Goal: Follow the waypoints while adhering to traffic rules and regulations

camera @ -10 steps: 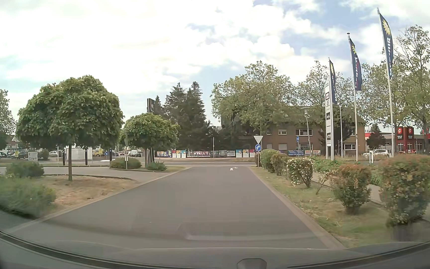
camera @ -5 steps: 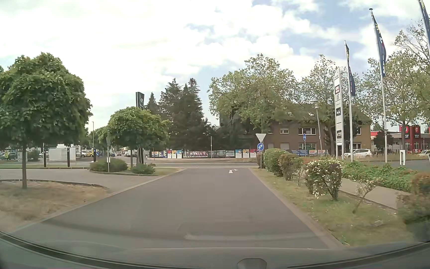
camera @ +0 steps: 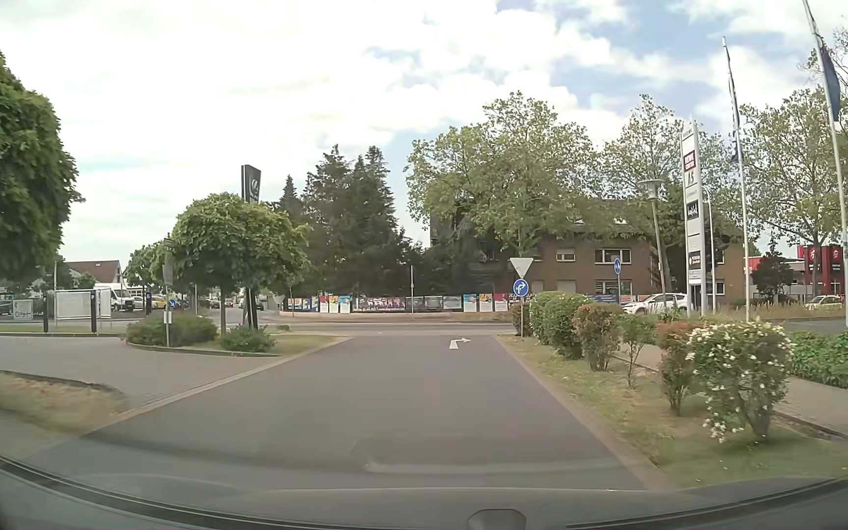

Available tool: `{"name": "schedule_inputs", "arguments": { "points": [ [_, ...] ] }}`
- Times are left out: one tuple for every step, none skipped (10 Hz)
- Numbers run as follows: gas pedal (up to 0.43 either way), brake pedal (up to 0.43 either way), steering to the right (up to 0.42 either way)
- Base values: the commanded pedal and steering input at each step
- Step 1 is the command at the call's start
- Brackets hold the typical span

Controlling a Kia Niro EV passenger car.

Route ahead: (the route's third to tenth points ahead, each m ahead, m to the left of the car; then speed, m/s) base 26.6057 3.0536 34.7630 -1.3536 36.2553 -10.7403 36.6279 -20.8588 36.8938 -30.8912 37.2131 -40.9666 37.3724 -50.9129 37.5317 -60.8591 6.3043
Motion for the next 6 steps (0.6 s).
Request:
{"name": "schedule_inputs", "arguments": {
  "points": [
    [0.000, 0.171, 0.005],
    [0.000, 0.171, 0.004],
    [0.000, 0.171, 0.004],
    [0.000, 0.171, 0.001],
    [0.000, 0.171, 0.000],
    [0.000, 0.171, 0.000]
  ]
}}
